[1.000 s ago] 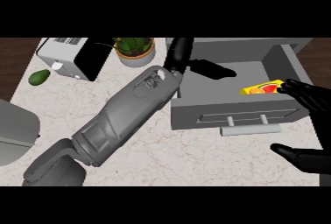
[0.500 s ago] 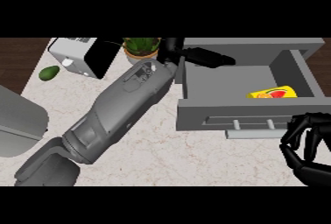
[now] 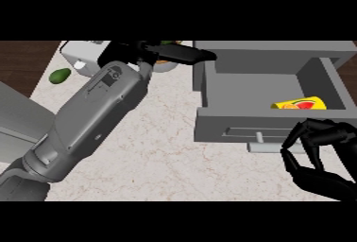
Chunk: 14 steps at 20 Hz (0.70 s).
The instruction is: Pick up the cup, place it into the drawer and close the drawer
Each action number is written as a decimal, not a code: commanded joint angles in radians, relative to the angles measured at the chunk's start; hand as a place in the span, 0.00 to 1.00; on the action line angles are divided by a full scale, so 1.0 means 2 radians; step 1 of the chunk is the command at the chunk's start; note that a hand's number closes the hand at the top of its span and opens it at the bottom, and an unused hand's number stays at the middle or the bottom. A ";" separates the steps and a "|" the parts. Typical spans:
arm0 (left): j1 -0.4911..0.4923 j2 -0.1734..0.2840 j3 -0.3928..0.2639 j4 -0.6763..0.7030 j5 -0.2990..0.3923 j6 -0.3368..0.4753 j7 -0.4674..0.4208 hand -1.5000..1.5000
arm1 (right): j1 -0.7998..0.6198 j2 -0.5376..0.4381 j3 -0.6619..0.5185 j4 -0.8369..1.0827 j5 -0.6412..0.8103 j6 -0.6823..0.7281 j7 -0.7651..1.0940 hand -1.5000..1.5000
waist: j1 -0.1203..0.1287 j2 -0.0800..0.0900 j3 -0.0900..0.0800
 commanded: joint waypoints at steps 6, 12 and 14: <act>0.124 0.078 0.027 -0.119 0.004 -0.035 0.007 0.00 | -0.056 0.003 0.068 0.118 0.171 -0.061 -0.062 1.00 | 0.010 0.003 0.000; 0.181 0.116 0.045 -0.188 0.017 -0.045 0.024 0.00 | -0.066 -0.006 0.144 0.206 0.306 -0.112 -0.089 1.00 | 0.017 0.003 0.000; 0.201 0.120 0.046 -0.197 0.012 -0.048 0.015 0.00 | -0.112 -0.010 0.139 0.274 0.330 -0.127 -0.098 1.00 | 0.018 0.005 0.001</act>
